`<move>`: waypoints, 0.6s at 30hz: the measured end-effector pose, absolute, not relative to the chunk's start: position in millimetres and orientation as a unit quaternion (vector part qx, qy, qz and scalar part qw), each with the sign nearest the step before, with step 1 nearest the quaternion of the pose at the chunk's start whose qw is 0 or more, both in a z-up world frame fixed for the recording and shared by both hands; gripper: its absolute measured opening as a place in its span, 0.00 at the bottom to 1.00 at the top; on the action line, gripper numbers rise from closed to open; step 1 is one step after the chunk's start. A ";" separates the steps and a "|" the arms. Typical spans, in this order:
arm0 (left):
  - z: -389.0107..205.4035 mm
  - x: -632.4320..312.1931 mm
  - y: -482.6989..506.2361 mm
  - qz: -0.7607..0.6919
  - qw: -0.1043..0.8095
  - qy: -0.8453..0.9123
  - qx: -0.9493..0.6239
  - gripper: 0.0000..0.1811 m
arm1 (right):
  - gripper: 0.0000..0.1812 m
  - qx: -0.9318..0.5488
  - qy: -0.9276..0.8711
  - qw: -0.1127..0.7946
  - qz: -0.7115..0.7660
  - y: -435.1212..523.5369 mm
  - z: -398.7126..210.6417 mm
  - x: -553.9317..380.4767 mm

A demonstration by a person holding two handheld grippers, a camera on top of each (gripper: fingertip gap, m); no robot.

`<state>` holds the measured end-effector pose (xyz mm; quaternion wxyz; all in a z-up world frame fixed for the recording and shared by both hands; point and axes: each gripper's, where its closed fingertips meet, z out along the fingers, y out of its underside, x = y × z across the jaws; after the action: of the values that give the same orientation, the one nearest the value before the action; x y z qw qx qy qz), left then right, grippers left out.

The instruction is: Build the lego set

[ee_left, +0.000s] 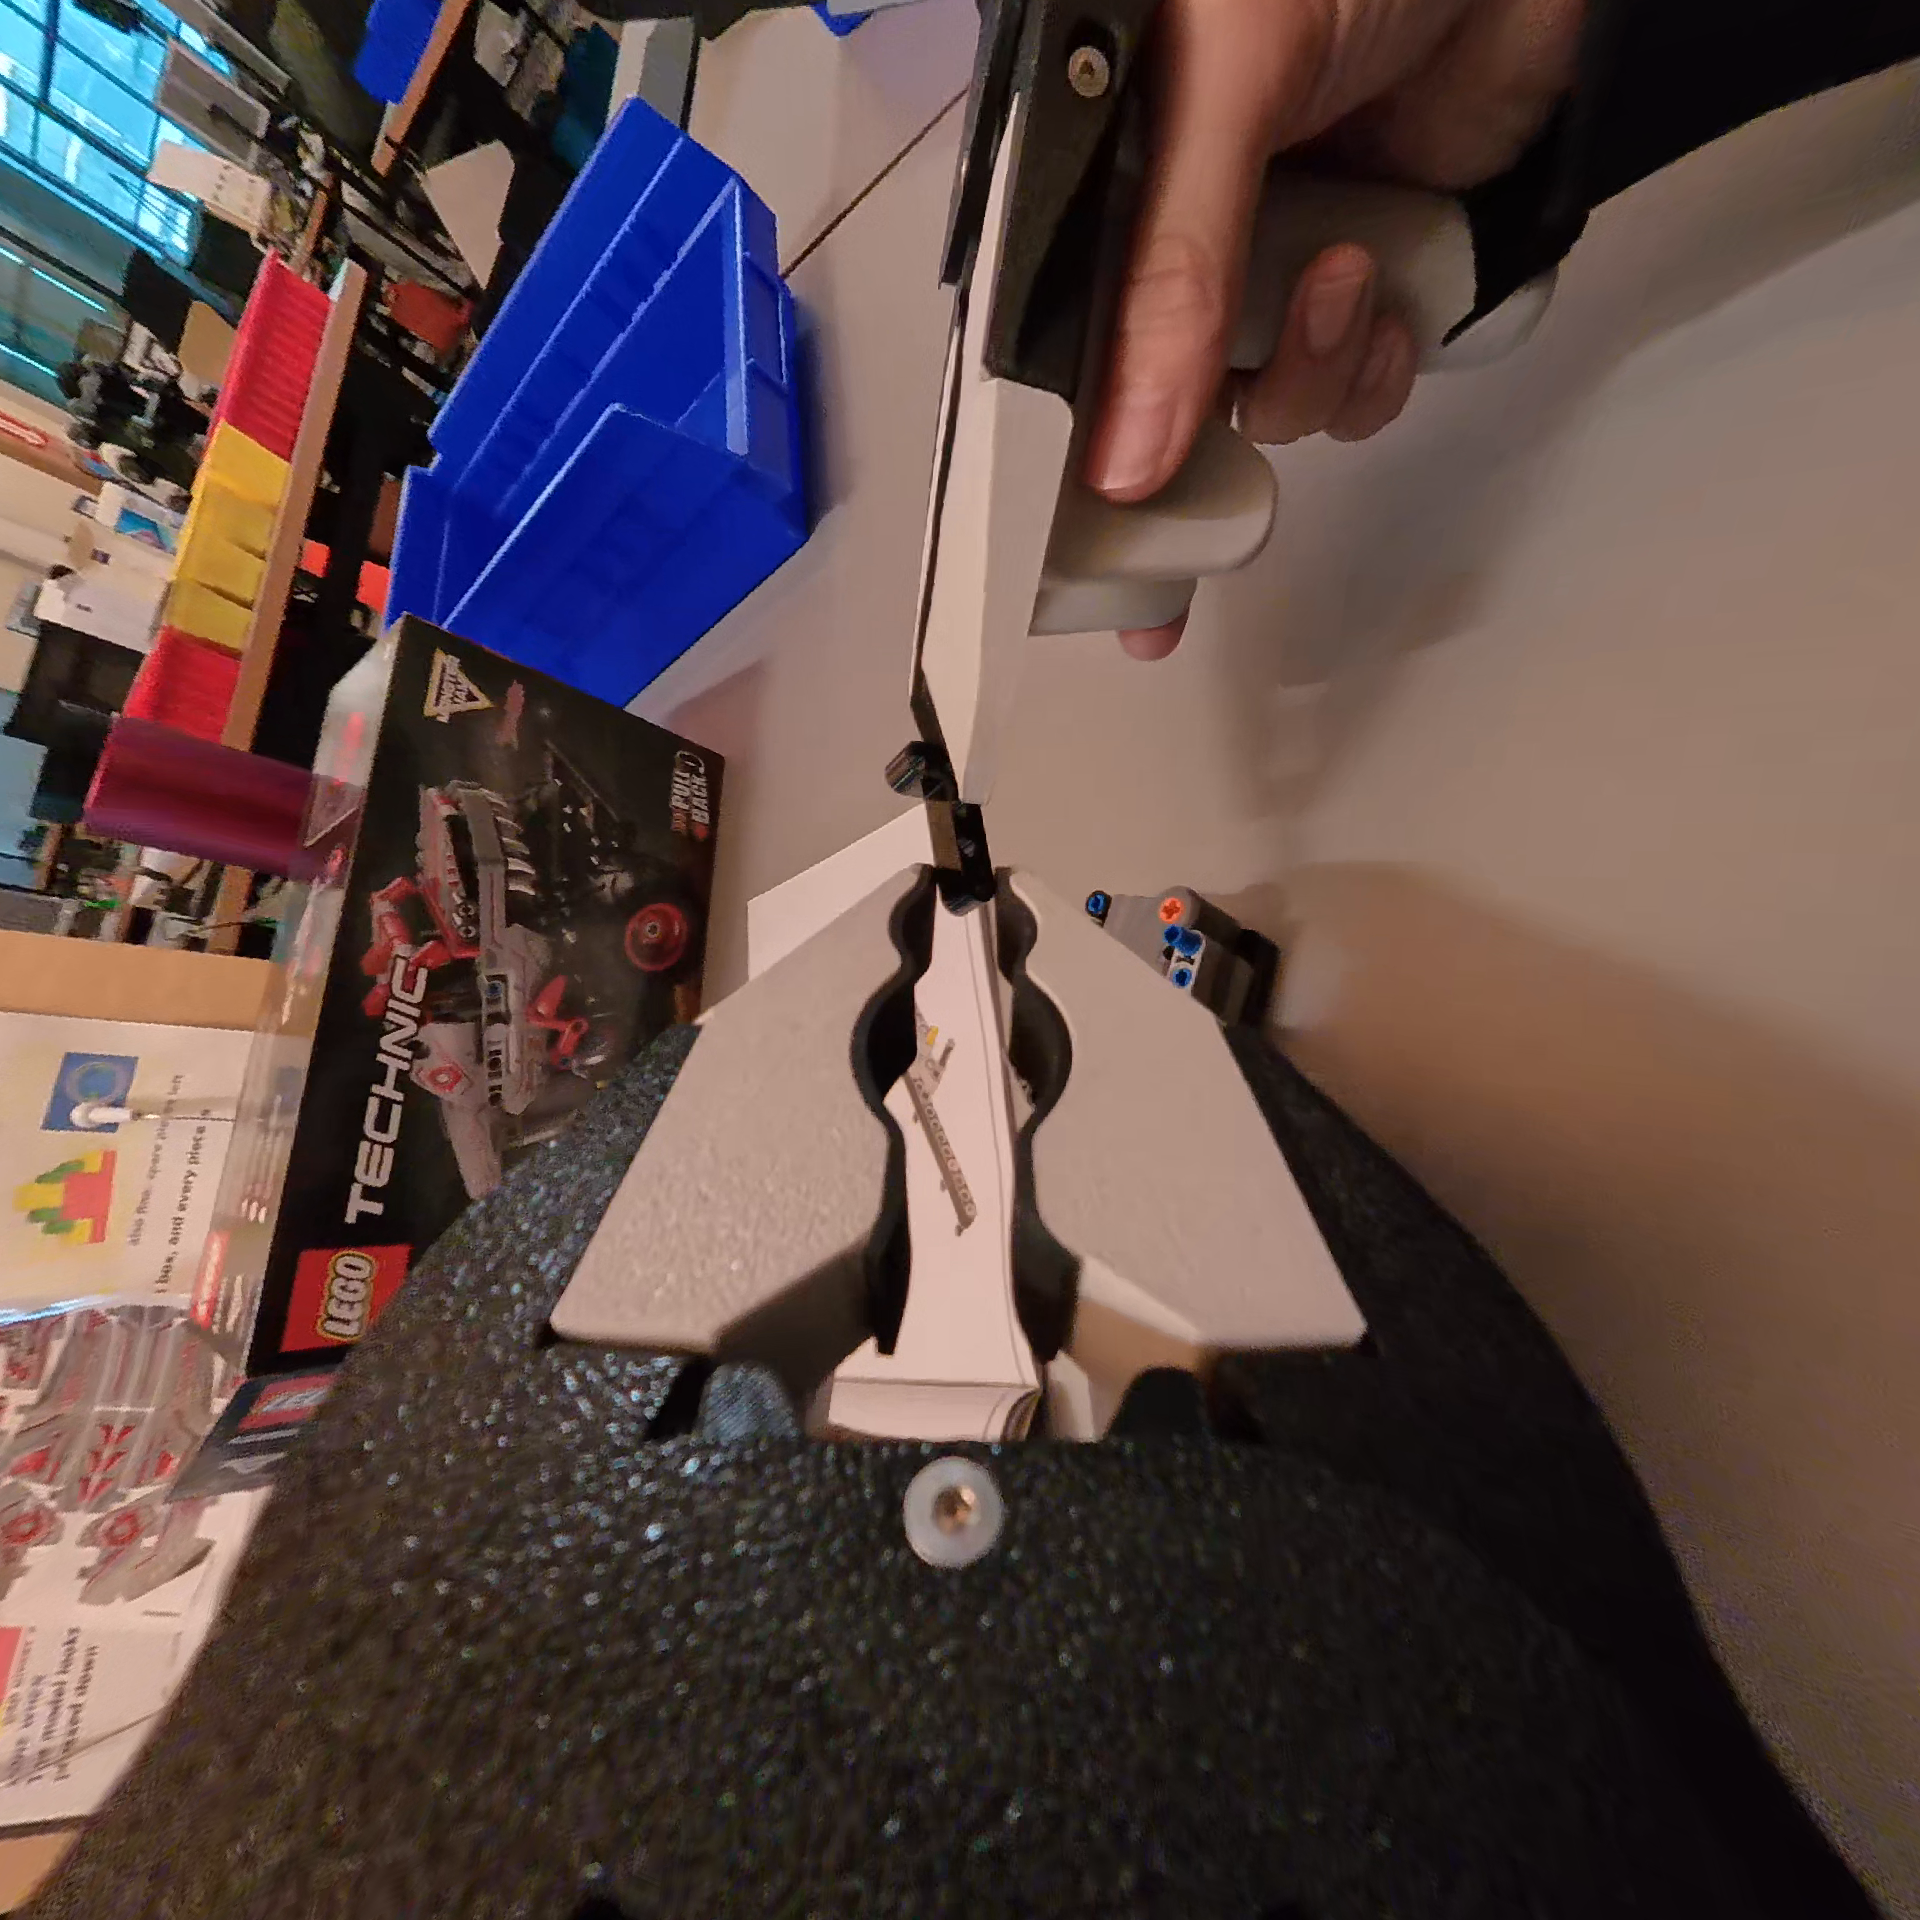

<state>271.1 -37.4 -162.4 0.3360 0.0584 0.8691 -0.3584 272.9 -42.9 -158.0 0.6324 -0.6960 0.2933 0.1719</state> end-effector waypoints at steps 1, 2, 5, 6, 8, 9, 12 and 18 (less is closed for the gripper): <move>-161.8 271.2 -37.5 -0.357 0.343 0.867 0.061 0.05 | 0.04 -0.694 0.295 0.633 0.175 -43.0 -157.9 272.9; -161.9 270.8 -37.5 -0.357 0.347 0.865 0.061 0.05 | 0.04 -0.694 0.295 0.633 0.178 -43.0 -158.6 272.3; -165.0 266.1 -38.6 -0.370 0.327 0.868 0.052 0.04 | 0.04 -0.728 0.246 0.623 0.146 -44.9 -162.1 267.1; -167.0 265.3 -37.8 -0.374 0.312 0.873 0.043 0.04 | 0.04 -0.744 0.218 0.622 0.114 -46.3 -161.5 265.7; -169.6 265.1 -32.8 -0.377 0.281 0.882 0.027 0.04 | 0.15 -0.771 0.182 0.611 0.002 -52.5 -162.3 275.7; -169.6 264.4 -31.0 -0.385 0.259 0.886 0.016 0.04 | 0.25 -0.777 0.150 0.609 -0.049 -54.1 -160.2 276.8; -170.5 257.2 -26.6 -0.409 0.163 0.898 -0.010 0.04 | 0.34 -0.776 0.034 0.616 -0.132 -51.2 -152.3 258.9; -168.4 239.1 -23.3 -0.429 0.026 0.903 -0.002 0.04 | 0.25 -0.767 -0.022 0.626 -0.140 -50.1 -142.3 243.9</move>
<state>239.1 -23.3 -168.4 0.0264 -0.0024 0.9029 -0.4290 243.9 -50.1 -142.3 0.6256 -0.7671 -0.0218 -0.1403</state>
